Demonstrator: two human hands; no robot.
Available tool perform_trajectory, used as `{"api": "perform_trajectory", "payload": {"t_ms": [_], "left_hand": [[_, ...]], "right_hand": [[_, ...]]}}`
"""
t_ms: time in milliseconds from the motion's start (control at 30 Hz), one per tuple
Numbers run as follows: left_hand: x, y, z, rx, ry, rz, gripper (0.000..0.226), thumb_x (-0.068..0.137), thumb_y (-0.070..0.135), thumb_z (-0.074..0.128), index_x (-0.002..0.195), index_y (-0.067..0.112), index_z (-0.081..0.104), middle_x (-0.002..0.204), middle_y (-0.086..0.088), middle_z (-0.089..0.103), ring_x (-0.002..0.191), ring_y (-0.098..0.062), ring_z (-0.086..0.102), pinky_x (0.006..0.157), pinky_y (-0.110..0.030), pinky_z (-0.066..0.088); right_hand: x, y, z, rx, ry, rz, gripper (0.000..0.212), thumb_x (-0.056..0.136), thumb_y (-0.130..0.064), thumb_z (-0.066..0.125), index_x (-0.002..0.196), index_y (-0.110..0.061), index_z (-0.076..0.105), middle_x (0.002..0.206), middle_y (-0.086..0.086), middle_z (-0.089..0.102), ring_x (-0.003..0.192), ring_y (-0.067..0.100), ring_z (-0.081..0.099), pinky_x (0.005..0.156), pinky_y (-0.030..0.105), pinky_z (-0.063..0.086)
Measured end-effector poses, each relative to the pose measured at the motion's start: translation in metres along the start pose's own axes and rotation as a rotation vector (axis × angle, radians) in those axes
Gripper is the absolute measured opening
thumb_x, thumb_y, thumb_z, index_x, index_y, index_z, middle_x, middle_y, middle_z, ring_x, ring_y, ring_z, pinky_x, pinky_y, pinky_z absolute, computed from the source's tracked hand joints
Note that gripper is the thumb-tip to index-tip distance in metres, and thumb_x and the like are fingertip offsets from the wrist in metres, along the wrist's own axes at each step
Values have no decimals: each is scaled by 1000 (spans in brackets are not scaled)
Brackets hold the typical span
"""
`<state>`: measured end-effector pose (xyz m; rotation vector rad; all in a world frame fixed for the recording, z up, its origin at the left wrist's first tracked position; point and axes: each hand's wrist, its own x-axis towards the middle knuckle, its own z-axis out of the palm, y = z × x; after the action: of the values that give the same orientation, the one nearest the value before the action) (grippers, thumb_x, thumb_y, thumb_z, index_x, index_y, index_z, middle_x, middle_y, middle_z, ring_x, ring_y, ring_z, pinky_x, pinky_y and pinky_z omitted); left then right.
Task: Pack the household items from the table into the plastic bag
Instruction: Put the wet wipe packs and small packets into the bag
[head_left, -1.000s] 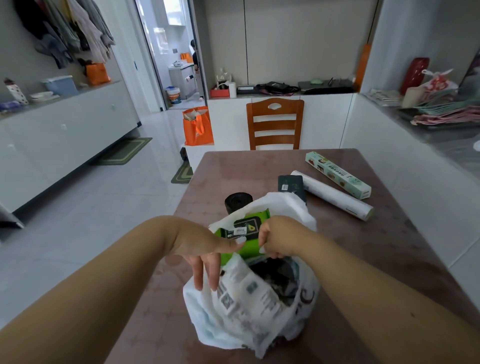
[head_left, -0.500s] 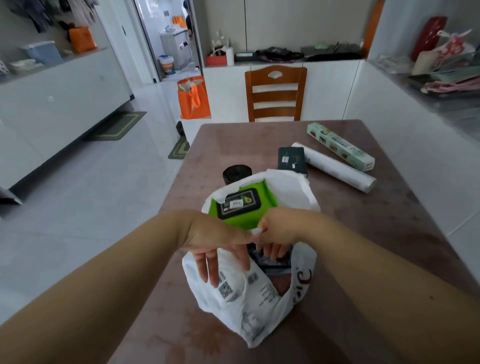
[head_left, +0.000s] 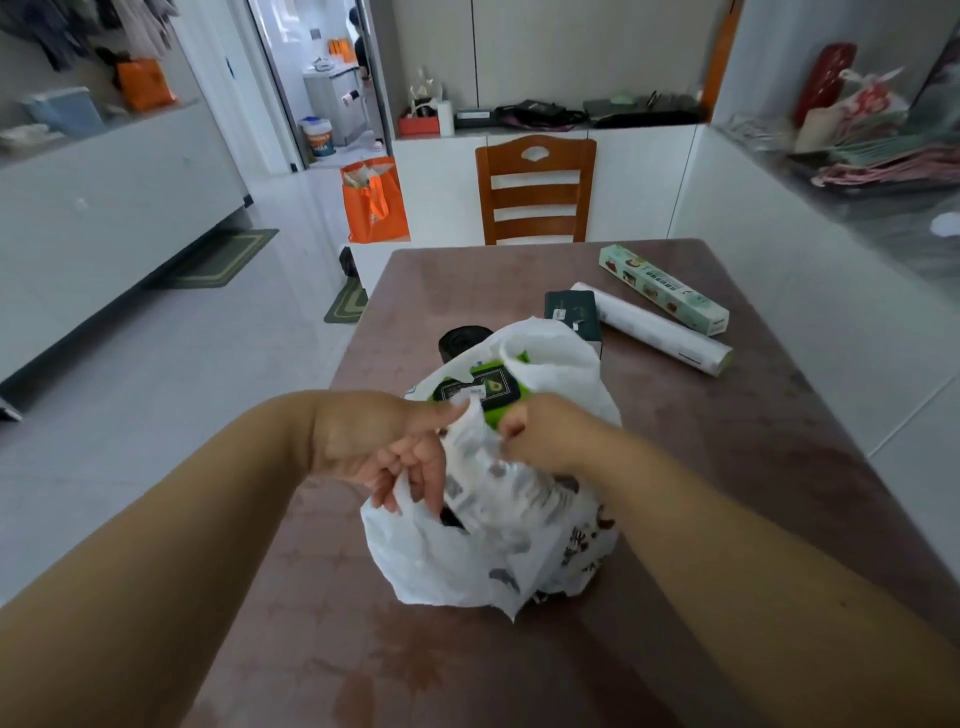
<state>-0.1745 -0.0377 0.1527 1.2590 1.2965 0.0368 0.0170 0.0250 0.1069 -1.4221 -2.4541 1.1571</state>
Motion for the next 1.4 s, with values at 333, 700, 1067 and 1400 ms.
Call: {"api": "perform_trajectory", "payload": {"t_ms": [333,700,1067,1400], "left_hand": [[-25,9,-28,-117,77,171,94,51,91,52,76,3,77,60,-7,65,50,-16,54,52,-24,44],[-15,36,-44,-62,195,196,102,48,92,52,103,8,71,86,-16,71,58,-22,66,58,-31,57],[34,94,-110,-125,510,244,77,76,75,37,101,10,69,82,-12,70,53,-17,55,47,-26,41],[149,101,-140,-231,507,62,56,95,55,39,115,8,62,101,-14,67,83,-25,63,62,-31,50]], "right_hand": [[13,5,-9,-25,-175,269,29,98,-15,48,101,5,68,73,10,64,62,21,60,74,32,53],[-1,-9,-74,398,30,61,26,92,-21,60,95,3,70,77,10,67,64,18,62,70,28,54],[65,-2,-183,590,451,129,30,91,-30,61,104,-3,64,83,12,65,68,20,58,66,29,50],[214,114,-106,51,333,559,112,62,-65,71,144,-6,22,133,10,52,118,28,54,93,37,48]]}}
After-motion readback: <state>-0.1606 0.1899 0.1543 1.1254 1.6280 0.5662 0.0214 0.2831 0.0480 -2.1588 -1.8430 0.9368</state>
